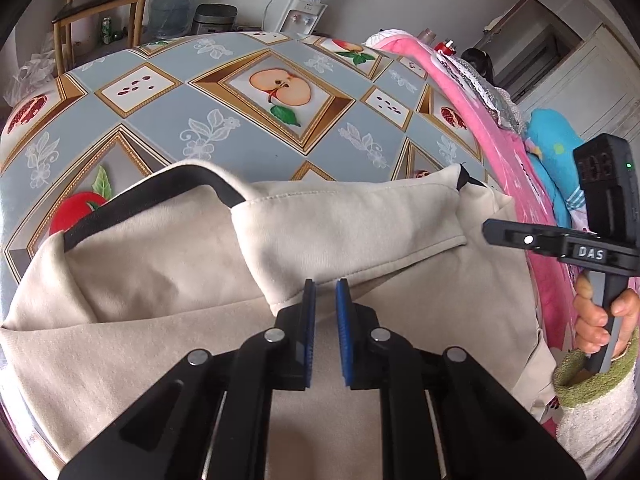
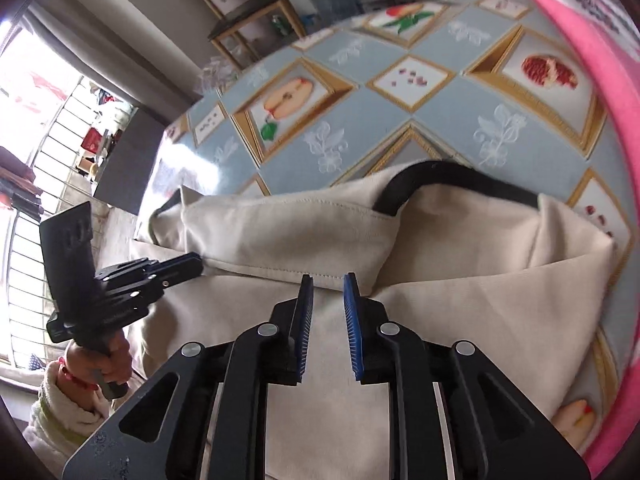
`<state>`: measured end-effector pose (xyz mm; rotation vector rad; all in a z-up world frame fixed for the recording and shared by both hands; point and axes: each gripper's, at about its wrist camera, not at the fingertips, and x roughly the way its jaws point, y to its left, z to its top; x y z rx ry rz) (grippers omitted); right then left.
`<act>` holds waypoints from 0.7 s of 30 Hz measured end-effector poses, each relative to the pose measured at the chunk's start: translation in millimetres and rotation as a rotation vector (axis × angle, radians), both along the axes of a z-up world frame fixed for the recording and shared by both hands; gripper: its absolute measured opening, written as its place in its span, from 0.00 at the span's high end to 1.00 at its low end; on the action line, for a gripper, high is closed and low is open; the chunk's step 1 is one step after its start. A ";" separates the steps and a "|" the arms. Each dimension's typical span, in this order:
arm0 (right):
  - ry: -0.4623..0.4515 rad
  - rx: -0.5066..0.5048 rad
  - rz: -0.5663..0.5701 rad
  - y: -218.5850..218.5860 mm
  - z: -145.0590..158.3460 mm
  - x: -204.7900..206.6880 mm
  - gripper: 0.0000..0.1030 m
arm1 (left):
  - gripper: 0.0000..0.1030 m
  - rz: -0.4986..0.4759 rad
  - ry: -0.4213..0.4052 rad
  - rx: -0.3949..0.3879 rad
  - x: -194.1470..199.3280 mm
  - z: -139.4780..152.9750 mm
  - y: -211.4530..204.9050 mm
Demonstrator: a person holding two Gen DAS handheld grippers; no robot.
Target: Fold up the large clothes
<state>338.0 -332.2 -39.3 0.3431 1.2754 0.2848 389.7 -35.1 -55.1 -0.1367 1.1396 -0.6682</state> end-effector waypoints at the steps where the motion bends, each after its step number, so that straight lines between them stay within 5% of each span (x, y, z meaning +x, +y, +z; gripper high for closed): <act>1: 0.001 -0.018 0.000 1.3 -0.6 -1.7 0.82 | 0.89 0.001 0.000 0.000 0.1 -0.1 -0.1; 11: 0.030 -0.127 -0.004 11.1 -37.0 15.2 0.81 | 0.89 0.002 -0.009 0.023 -1.0 0.4 -3.0; 21: -0.047 -0.187 0.023 30.5 -4.3 -3.1 0.76 | 0.88 -0.006 -0.052 0.065 -6.0 1.8 -7.3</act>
